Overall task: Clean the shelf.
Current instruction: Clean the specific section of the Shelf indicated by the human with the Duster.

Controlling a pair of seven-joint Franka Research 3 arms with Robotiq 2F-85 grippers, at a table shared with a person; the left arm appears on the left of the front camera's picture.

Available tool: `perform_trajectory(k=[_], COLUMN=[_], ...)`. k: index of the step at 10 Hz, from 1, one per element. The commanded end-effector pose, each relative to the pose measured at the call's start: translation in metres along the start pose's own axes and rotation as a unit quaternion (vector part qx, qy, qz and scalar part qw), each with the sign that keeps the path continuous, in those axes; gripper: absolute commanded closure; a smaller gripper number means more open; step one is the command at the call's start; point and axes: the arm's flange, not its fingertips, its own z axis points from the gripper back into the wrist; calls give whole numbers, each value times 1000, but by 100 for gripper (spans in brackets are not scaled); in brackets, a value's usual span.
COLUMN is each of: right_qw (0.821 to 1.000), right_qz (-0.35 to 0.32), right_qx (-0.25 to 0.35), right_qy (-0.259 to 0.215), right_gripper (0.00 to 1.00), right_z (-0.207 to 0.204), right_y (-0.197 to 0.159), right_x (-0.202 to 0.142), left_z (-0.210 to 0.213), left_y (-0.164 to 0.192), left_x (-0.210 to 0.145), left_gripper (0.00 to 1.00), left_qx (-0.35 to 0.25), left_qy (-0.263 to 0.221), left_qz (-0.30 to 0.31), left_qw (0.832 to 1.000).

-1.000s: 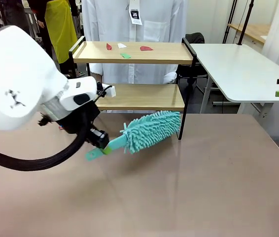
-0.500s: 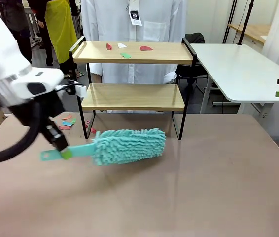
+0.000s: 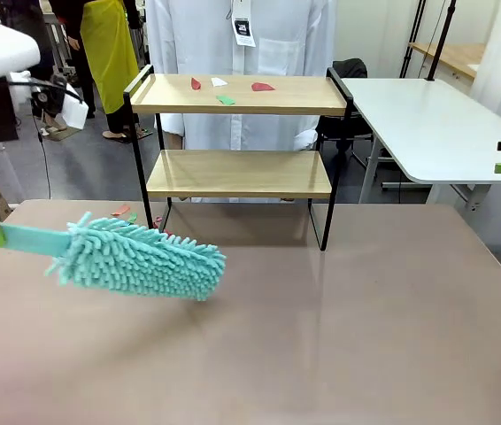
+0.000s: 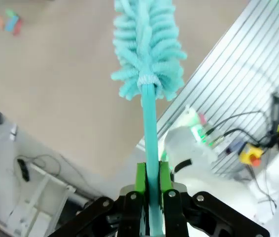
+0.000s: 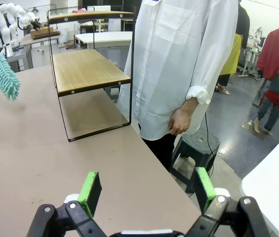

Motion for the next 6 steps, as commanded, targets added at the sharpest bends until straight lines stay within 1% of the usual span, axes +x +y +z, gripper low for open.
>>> perform_trajectory(k=[1, 2, 3, 6], right_qw=[1000, 1000, 1000, 1000], right_qz=[-6, -6, -6, -6], right_qx=[-6, -6, -6, -6], right_qy=[11, 11, 11, 11], right_gripper=[0, 0, 0, 0], right_z=[-3, -3, -3, -3], right_y=[1, 1, 1, 1], right_x=[7, 7, 7, 7], left_z=[13, 10, 9, 9], left_y=[6, 4, 0, 0], left_x=[10, 12, 3, 3], left_gripper=[87, 87, 87, 87], left_qx=[-4, 15, 3, 3], left_qy=[3, 19, 6, 6], left_qz=[-8, -17, -3, -3], left_qw=[1000, 1000, 1000, 1000])
